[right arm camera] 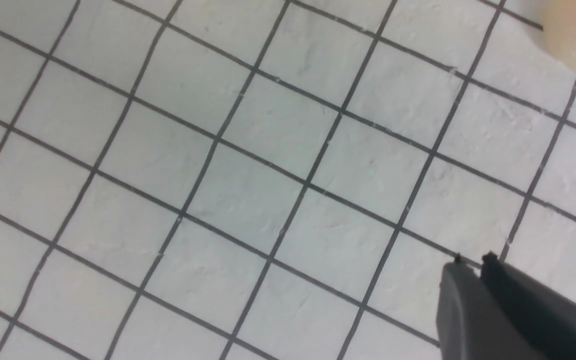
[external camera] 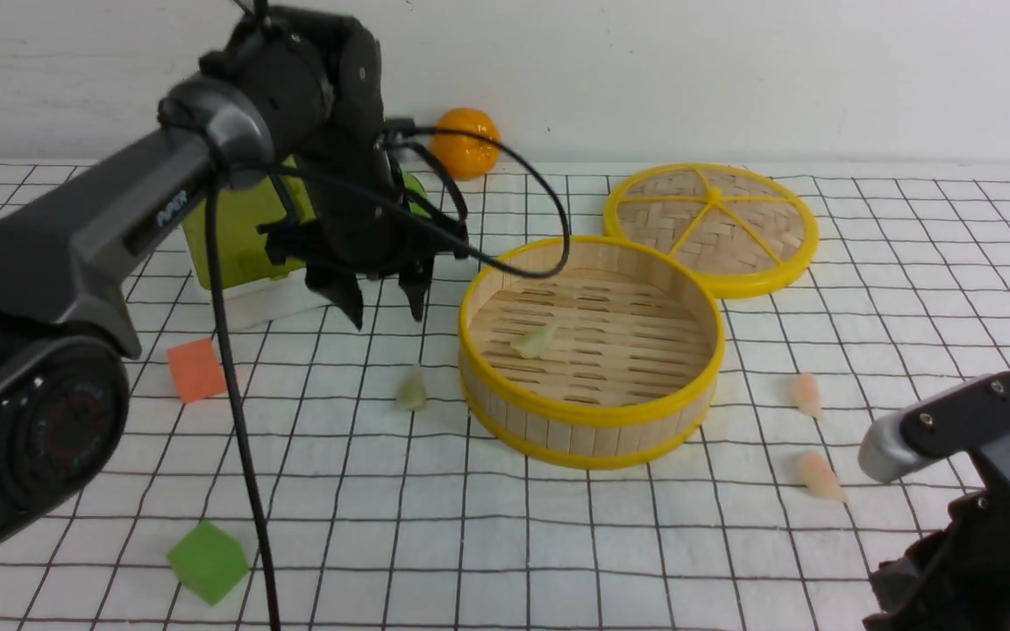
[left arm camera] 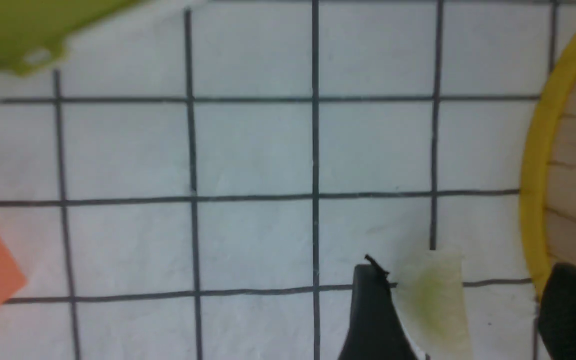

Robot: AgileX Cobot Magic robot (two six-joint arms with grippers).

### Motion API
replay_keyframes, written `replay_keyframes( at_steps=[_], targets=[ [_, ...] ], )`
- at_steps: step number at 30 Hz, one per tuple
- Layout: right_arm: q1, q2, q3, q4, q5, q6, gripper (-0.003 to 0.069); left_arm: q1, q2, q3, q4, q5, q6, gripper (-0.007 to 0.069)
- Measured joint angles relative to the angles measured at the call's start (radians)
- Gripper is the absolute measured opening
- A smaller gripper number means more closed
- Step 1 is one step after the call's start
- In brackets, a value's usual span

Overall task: Put the dumplings into the steamer on the table with the white tablecloth.
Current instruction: 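Place the dumpling into the bamboo steamer basket with the left gripper, then reach for and grasp a dumpling on the table with the left gripper, then place the dumpling into the bamboo steamer basket with the left gripper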

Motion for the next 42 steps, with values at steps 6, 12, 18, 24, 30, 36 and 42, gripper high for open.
replay_keyframes(
  at_steps=[6,12,18,24,30,36,42],
  targets=[
    [0.0,0.0,0.0,0.0,-0.002,0.0,0.0055,-0.009,0.071,0.004,-0.011,-0.005,0.006,0.0418],
    [0.0,0.0,0.0,0.0,-0.005,0.0,0.0062,-0.009,0.102,0.003,-0.007,-0.003,0.01,0.0293],
    [0.0,0.0,0.0,0.0,-0.005,0.0,0.0069,-0.006,0.088,0.003,-0.014,-0.005,0.031,0.0116],
    [0.0,0.0,0.0,0.0,-0.012,0.0,0.0071,-0.01,-0.034,-0.067,-0.034,-0.004,0.086,0.0117],
    [0.0,0.0,0.0,0.0,-0.03,0.0,0.0072,-0.071,-0.088,-0.147,-0.085,-0.068,0.206,0.0117],
    [0.0,0.0,0.0,0.0,-0.031,0.0,0.0078,-0.192,-0.003,-0.148,-0.056,-0.228,0.437,0.0117],
    [0.0,0.0,0.0,0.0,-0.031,0.0,0.0083,-0.221,0.086,-0.146,0.093,-0.236,0.514,0.0117]
  ],
)
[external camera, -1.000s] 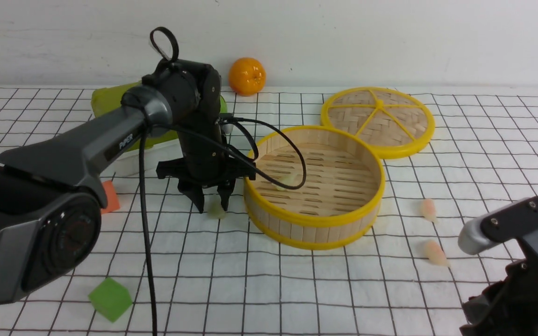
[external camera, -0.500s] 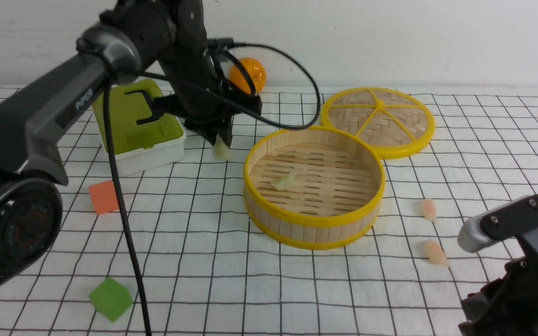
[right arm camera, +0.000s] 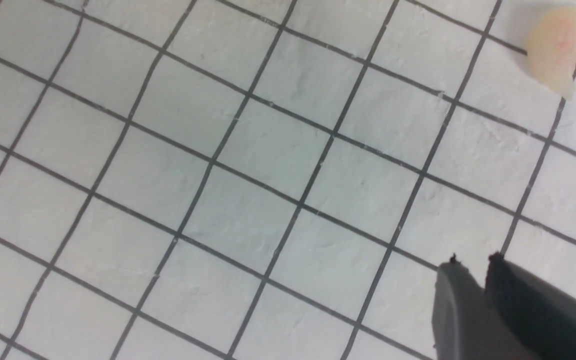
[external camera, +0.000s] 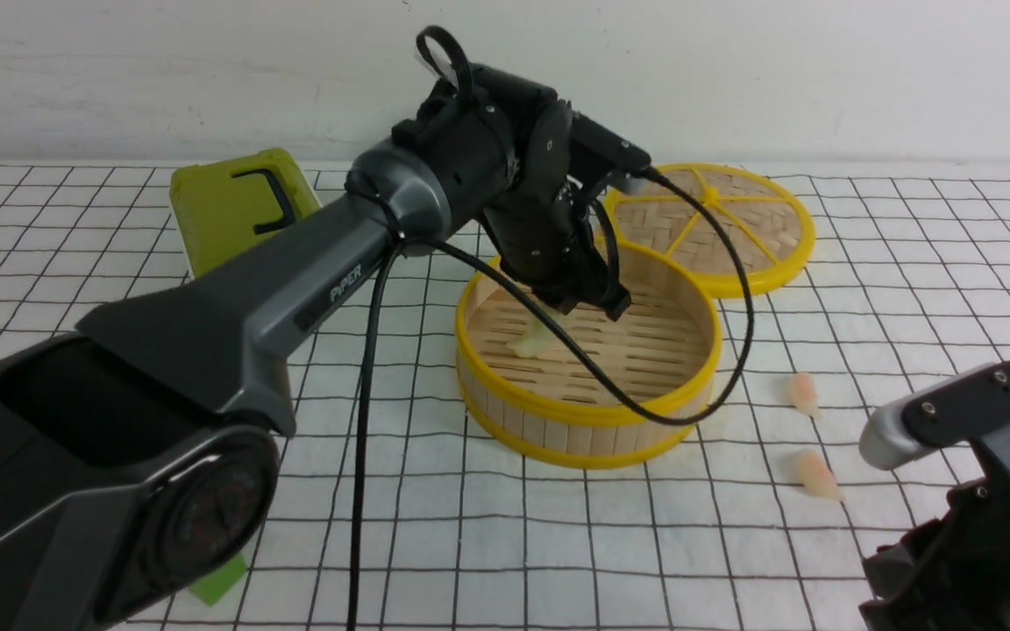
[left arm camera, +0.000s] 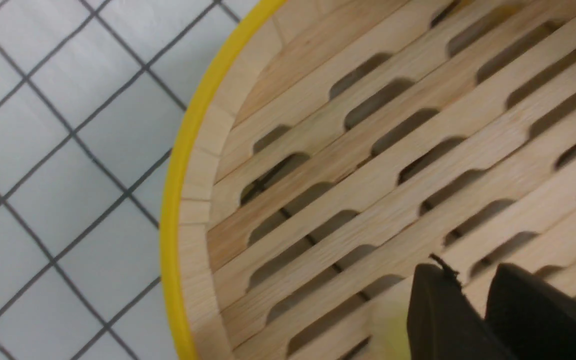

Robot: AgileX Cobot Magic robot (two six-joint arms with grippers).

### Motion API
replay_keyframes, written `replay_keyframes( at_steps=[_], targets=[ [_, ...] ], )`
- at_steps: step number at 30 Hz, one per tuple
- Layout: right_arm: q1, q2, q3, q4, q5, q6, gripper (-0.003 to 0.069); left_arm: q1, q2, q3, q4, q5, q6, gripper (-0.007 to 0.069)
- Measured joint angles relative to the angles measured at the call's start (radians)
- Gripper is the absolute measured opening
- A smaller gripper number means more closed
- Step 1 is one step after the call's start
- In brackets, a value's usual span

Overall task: Put the dumplings into the steamer on the table with the white tablecloth.
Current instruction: 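Place the dumpling into the bamboo steamer basket with the left gripper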

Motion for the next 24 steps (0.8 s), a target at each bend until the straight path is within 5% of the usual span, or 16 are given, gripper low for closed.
replay_keyframes(
  at_steps=[16,24],
  targets=[
    [0.0,0.0,0.0,0.0,0.0,0.0,0.0092,0.011,0.051,-0.002,0.068,-0.017,-0.009,0.0104],
    [0.0,0.0,0.0,0.0,0.0,0.0,0.0093,0.01,0.057,0.001,0.074,0.019,-0.04,0.0246]
  ],
)
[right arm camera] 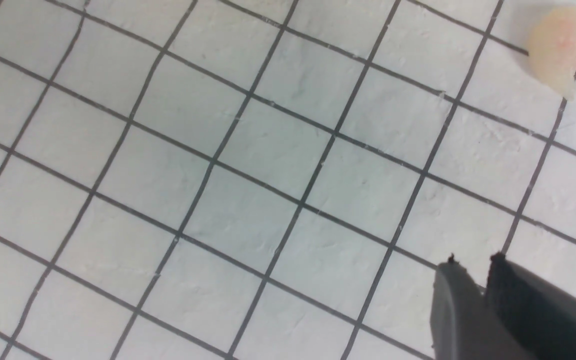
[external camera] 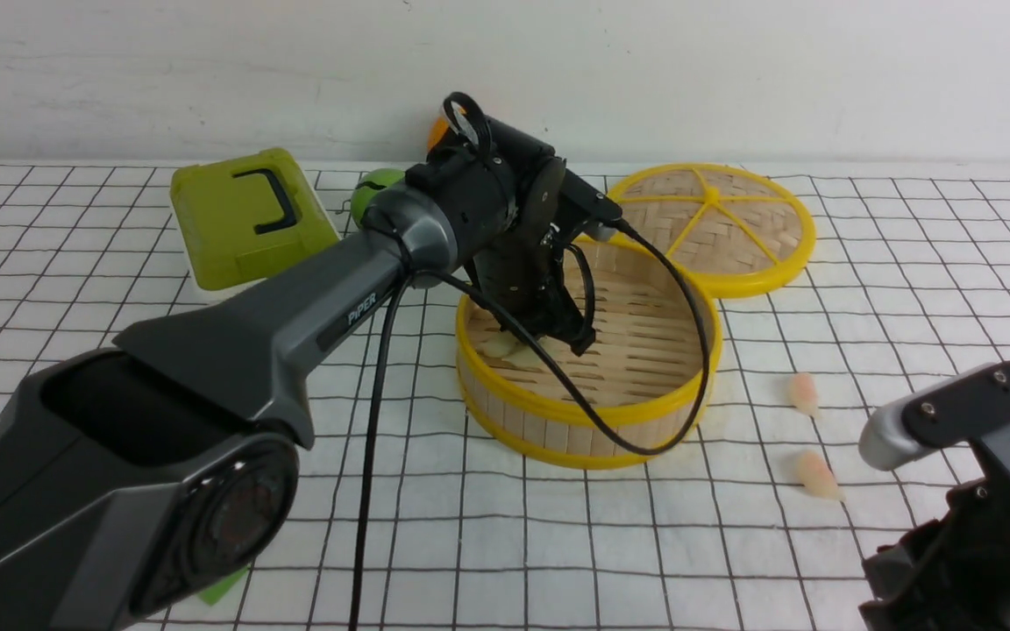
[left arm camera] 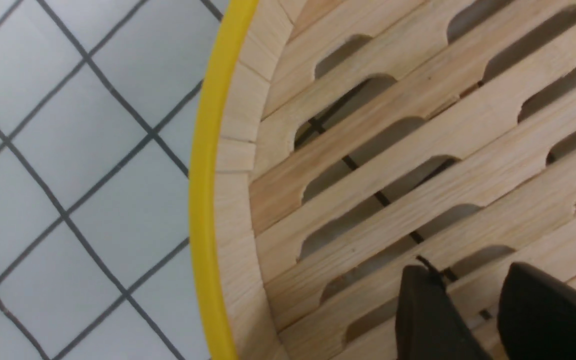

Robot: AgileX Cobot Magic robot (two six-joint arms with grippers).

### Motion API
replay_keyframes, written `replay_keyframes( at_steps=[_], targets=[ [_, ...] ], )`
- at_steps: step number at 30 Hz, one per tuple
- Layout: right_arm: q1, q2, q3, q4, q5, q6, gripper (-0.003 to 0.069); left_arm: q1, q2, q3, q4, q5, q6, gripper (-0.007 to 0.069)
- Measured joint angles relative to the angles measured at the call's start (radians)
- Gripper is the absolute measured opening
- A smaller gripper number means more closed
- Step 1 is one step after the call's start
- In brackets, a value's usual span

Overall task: Put the dumplings into the steamer on the table with the white tablecloth.
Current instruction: 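Place the dumpling into the bamboo steamer basket with the left gripper, then reach for and grasp a dumpling lying on the table beside the steamer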

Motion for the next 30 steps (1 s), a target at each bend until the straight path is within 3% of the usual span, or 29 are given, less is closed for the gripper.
replay_keyframes(
  at_steps=[5,13,23,30],
  targets=[
    [0.0,0.0,0.0,0.0,0.0,0.0,0.0097,-0.001,-0.011,0.0,-0.007,0.014,-0.07,0.0289],
    [0.0,0.0,0.0,-0.001,0.007,0.0,0.0106,-0.004,-0.114,-0.075,-0.003,0.149,-0.138,0.0288],
    [-0.028,0.021,-0.146,-0.119,0.281,0.075,0.0133,-0.004,-0.453,-0.143,-0.004,0.218,-0.24,0.0183],
    [-0.193,0.187,-0.351,-0.136,0.234,0.103,0.0281,-0.004,-0.822,0.045,-0.023,0.218,-0.278,0.0161]
  ],
)
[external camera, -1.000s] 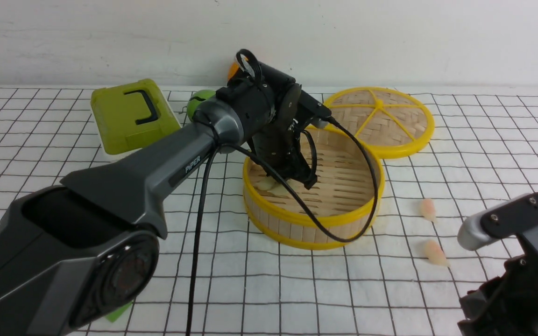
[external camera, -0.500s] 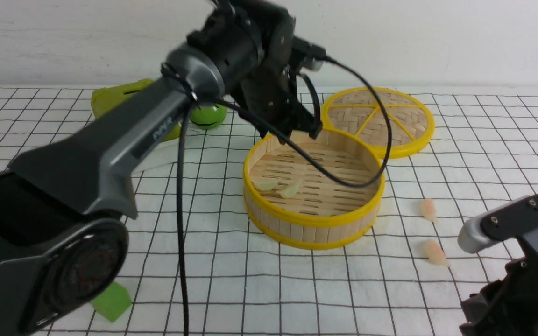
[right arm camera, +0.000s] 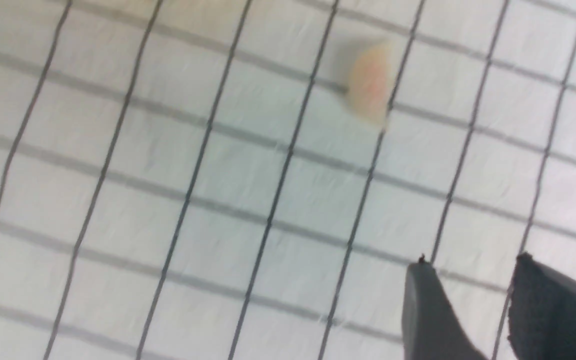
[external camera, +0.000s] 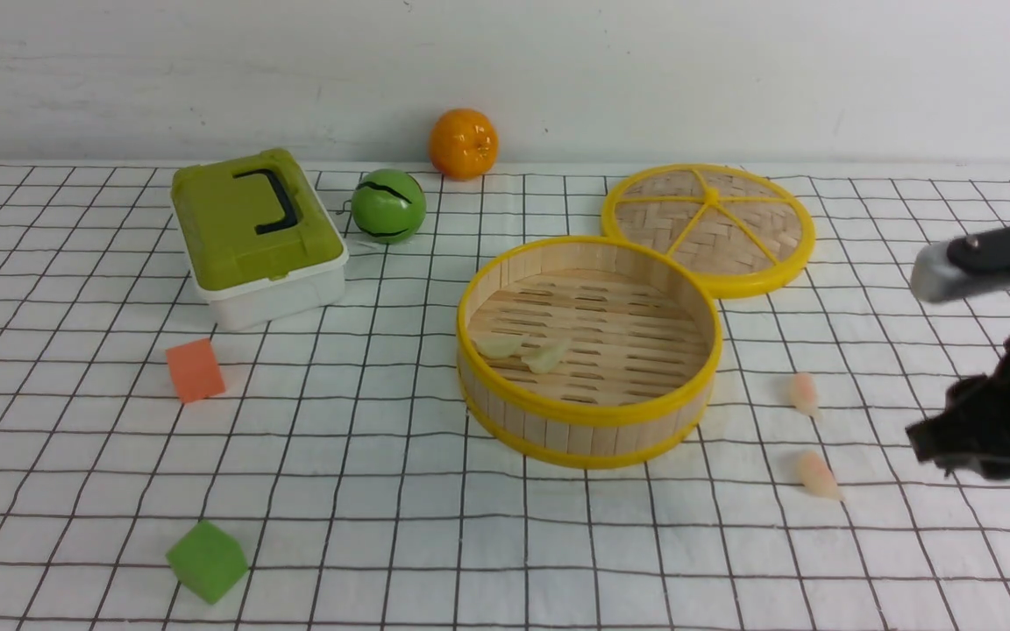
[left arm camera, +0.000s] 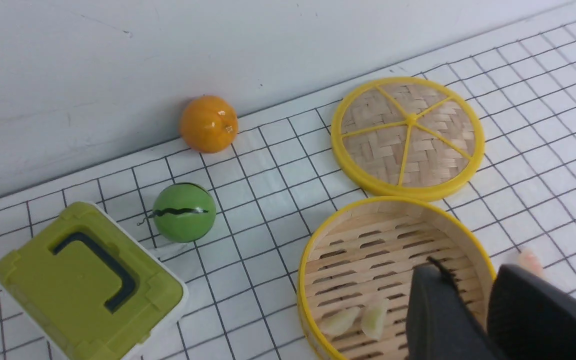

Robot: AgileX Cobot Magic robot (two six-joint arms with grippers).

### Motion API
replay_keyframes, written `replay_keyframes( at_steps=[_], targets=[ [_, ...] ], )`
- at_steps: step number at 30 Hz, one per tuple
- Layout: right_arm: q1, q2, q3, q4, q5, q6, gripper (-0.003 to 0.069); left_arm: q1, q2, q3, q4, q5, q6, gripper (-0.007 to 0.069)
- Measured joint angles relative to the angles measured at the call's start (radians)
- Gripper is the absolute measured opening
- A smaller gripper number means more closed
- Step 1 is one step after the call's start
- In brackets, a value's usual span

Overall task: Put the dumplings into the steamer on the table with the white tablecloth.
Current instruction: 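Reach for and grasp a dumpling lying on the table beside the steamer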

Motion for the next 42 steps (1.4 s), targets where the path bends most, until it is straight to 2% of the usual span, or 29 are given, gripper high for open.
replay_keyframes(
  at_steps=[2,3,5,7,9,10,11,14,16,17,21,29,33,37,42],
  targets=[
    [-0.06,0.105,-0.054,0.045,-0.052,0.009,0.0344,0.0,-0.183,0.211,-0.026,0.0,0.012,0.016],
    [-0.064,0.113,-0.058,0.051,-0.054,0.01,0.0348,0.0,-0.183,0.211,-0.026,0.0,0.012,0.016],
    [-0.081,0.215,-0.098,0.119,-0.072,-0.002,0.0374,0.0,-0.337,0.439,-0.035,0.0,0.026,0.0159],
    [-0.077,0.272,-0.115,0.162,-0.079,-0.048,0.038,0.0,-0.423,0.584,-0.035,0.0,0.027,0.0159],
    [-0.05,0.368,-0.138,0.223,-0.104,-0.155,0.0381,0.0,-0.582,0.87,-0.027,-0.012,0.027,0.0159],
    [-0.045,0.381,-0.141,0.231,-0.108,-0.17,0.0381,0.0,-0.593,0.89,-0.026,-0.02,0.027,0.0159],
    [-0.028,0.43,-0.151,0.251,-0.132,-0.226,0.038,0.0,-0.666,1.019,-0.014,-0.047,0.027,0.0159],
    [-0.007,0.479,-0.157,0.26,-0.168,-0.282,0.0379,0.0,-0.776,1.201,0.008,-0.077,0.02,0.015],
    [0.0,0.515,-0.167,0.247,-0.201,-0.318,0.0374,0.0,-0.857,1.344,0.04,-0.08,-0.012,0.0106],
    [0.0,0.517,-0.168,0.247,-0.201,-0.318,0.0374,0.0,-0.863,1.344,0.042,-0.079,-0.015,0.0106],
    [0.0,0.528,-0.174,0.214,-0.216,-0.322,0.0347,0.0,-0.962,1.506,0.111,-0.043,-0.105,-0.0009],
    [0.0,0.529,-0.177,0.199,-0.225,-0.317,0.0283,0.0,-1.085,1.676,0.14,-0.075,-0.15,-0.0013],
    [0.0,0.522,-0.177,0.199,-0.226,-0.297,0.0299,0.0,-1.13,1.756,0.159,-0.132,-0.152,-0.0013],
    [0.0,0.516,-0.173,0.198,-0.227,-0.287,0.0362,0.0,-1.213,1.845,0.166,-0.233,-0.173,-0.0013],
    [0.0,0.532,-0.172,0.195,-0.237,-0.286,0.0372,0.0,-1.298,1.869,0.188,-0.275,-0.179,-0.0013]
  ],
)
